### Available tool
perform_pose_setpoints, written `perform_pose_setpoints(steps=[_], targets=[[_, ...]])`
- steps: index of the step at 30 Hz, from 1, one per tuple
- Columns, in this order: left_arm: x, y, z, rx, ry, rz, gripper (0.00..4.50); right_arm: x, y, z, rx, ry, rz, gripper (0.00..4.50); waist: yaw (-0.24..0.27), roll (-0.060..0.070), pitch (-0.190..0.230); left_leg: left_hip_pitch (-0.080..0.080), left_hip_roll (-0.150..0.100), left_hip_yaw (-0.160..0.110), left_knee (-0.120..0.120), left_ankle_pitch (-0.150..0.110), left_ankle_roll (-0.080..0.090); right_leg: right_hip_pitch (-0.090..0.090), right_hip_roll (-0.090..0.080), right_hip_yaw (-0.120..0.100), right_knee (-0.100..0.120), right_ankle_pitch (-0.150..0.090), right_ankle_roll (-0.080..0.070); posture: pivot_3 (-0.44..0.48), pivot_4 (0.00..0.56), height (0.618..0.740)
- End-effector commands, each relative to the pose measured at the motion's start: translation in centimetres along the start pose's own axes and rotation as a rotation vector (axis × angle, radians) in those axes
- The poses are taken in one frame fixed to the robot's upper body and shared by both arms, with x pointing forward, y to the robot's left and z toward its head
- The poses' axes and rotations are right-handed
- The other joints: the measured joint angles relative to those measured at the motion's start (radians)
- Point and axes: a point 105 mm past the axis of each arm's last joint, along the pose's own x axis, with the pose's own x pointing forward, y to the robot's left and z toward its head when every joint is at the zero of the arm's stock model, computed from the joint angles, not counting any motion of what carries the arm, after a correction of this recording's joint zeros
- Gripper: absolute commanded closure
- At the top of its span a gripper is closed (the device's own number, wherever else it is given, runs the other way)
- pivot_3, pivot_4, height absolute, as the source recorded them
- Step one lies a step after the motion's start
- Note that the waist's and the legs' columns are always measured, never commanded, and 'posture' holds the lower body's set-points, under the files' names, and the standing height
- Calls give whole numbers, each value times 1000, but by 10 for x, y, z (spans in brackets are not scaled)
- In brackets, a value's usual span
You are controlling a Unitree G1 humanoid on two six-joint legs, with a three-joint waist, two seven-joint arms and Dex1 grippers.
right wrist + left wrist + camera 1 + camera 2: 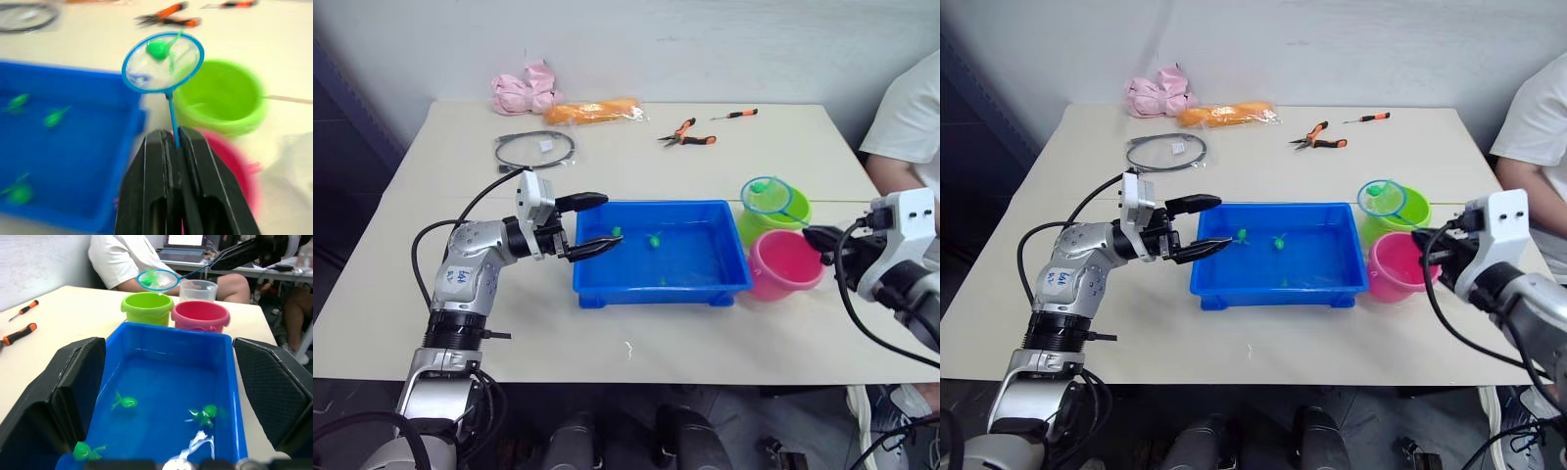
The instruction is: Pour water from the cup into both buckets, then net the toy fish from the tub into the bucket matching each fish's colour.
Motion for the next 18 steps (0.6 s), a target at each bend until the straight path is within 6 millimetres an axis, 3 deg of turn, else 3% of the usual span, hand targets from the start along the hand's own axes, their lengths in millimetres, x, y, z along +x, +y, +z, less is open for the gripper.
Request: perform_pose_setpoints(steps=[1, 4, 6, 11, 18], targets=[[3, 2, 15, 36, -43, 31, 58, 4, -12, 10, -110, -44, -75, 4500, 0, 0, 0, 0, 0, 0, 0, 0, 0, 0, 0, 0, 0, 0, 0, 0, 150, 740], [7, 1, 19, 32, -66, 42, 58, 7, -22, 10, -179, -51, -140, 4500, 1, 0, 0, 0, 0, 0, 0, 0, 0, 0, 0, 0, 0, 0, 0, 0, 150, 740], [10, -1, 21, 37, -77, 37, 58, 9, -30, 11, -319, -41, -203, 4500, 3, 0, 0, 0, -1, 0, 0, 0, 0, 0, 0, 0, 0, 0, 0, 0, 150, 740], [15, -4, 26, 49, -96, 27, 58, 14, -32, 8, -528, -23, -213, 4500, 7, 0, 0, 0, -1, 0, 0, 0, 0, 0, 0, 0, 0, 0, 1, 0, 150, 740], [17, -5, 27, 51, -96, 30, 58, 19, -33, 0, -1021, 32, -207, 4500, 7, 0, 0, 1, -1, 1, 0, 1, -1, 0, 0, -1, -1, 0, 1, 0, 150, 740]])
